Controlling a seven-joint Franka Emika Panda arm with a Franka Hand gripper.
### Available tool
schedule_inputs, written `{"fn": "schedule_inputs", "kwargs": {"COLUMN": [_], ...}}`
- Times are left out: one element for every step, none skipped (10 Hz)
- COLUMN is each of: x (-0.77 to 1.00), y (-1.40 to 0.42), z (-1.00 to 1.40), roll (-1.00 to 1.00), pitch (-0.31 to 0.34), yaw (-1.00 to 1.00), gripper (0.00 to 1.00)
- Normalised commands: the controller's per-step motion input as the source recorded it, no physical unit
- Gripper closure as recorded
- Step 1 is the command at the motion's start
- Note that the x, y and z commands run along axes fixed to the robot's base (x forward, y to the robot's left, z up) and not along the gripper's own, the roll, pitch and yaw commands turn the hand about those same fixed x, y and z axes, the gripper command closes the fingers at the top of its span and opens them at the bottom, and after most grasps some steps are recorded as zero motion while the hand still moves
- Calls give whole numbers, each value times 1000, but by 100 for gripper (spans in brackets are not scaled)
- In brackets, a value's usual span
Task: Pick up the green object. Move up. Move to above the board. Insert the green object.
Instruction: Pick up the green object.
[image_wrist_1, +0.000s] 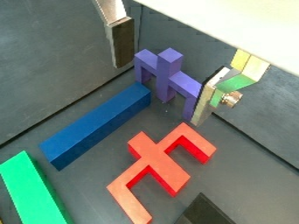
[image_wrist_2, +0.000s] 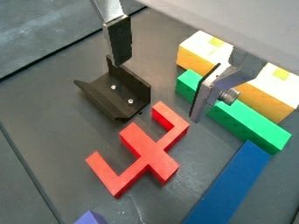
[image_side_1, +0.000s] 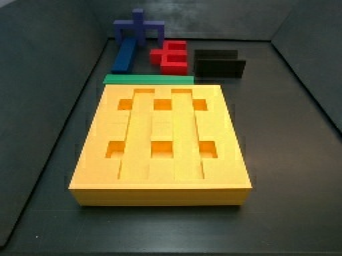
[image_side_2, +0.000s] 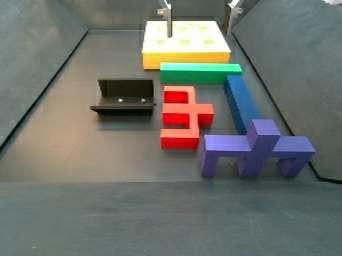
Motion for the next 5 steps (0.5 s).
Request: {"fn": "schedule_inputs", "kwargs": {"x": [-114,263,-40,-23,-23], "y": [66,-246,-309,-180,-194], "z": [0,-291,-403,-349,-354], "roll": [-27,-16,-26,-87,-67], "pitch": [-1,0,-156,-121,-123], "yaw": [-89,-489,-849,-891,-906], "gripper": [0,0,0,0,0]}}
